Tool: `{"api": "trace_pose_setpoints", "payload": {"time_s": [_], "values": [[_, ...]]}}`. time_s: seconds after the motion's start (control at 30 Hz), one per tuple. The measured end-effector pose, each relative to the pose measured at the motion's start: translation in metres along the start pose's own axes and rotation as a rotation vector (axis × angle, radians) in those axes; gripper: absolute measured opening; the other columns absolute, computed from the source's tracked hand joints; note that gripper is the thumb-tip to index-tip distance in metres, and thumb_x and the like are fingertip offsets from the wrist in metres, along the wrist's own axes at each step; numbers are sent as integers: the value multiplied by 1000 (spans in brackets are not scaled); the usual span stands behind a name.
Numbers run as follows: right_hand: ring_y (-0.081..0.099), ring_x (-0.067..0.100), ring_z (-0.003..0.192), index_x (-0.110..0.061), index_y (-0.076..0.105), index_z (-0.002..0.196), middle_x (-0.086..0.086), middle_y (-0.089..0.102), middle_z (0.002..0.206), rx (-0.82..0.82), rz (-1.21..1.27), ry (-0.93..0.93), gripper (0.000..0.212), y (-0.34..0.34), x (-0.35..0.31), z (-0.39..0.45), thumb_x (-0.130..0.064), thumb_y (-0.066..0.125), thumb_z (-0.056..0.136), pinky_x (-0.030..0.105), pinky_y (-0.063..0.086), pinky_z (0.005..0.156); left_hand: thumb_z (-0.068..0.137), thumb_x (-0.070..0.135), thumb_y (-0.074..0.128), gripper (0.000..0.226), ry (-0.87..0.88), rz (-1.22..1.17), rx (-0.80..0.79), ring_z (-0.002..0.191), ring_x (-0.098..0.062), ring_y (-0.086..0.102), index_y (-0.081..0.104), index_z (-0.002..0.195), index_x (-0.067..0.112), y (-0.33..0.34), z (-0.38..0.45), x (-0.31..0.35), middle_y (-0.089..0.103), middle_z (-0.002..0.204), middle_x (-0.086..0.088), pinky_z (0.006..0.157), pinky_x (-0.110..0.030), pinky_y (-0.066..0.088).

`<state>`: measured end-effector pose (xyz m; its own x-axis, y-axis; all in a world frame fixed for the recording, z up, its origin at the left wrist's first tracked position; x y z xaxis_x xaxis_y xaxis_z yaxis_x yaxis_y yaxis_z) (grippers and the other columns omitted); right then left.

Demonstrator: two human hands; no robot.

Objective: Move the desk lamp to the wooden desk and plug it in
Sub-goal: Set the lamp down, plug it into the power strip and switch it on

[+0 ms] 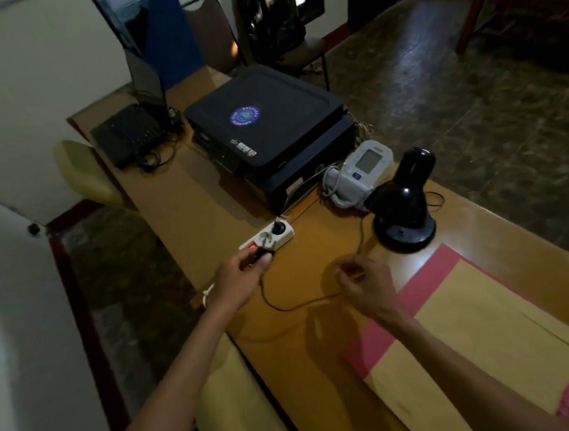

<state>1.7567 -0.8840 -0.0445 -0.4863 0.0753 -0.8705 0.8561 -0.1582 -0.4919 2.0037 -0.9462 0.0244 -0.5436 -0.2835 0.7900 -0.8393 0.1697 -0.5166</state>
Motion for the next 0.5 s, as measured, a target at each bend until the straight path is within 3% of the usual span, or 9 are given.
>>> {"api": "trace_pose_setpoints", "payload": {"time_s": [0.13,0.27,0.4,0.5], "values": [[68,-5,97,-35,67,128,-21,72,106,-222,43,-41,36,36,-49,8,-44,70,93,18,57,78,85,26,78,33,-113,-350,-24,91,-17,73,70,115,14,15,4,-16,74,103,-5,70,-31,62],[75,2,95,-37,67,128,-9,79,106,-305,206,2,36,65,-79,27,-35,73,93,26,62,81,86,28,77,25,-166,-595,-52,91,-15,75,75,107,14,17,17,-28,79,97,-4,68,-26,60],[78,6,88,-25,74,120,-7,81,97,-296,230,112,30,86,-80,50,-28,75,90,25,63,75,90,45,68,24,-128,-470,-60,94,-10,73,73,100,24,7,42,-46,77,97,2,74,-30,62],[77,12,89,-21,75,111,-1,80,100,-286,232,239,18,94,-74,73,-25,73,93,31,64,76,95,43,62,12,-42,-329,-102,88,-5,72,71,91,36,1,62,-58,76,95,8,76,-34,61]]}}
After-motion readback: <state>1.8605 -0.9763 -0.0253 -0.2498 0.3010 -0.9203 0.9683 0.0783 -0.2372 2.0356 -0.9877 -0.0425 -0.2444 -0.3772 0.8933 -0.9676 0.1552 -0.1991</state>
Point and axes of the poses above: each hand's wrist, its own z-axis towards the middle knuckle, its own y-axis out of the palm, x = y × z, the point moved 2 cm from there along z, towards the middle knuckle
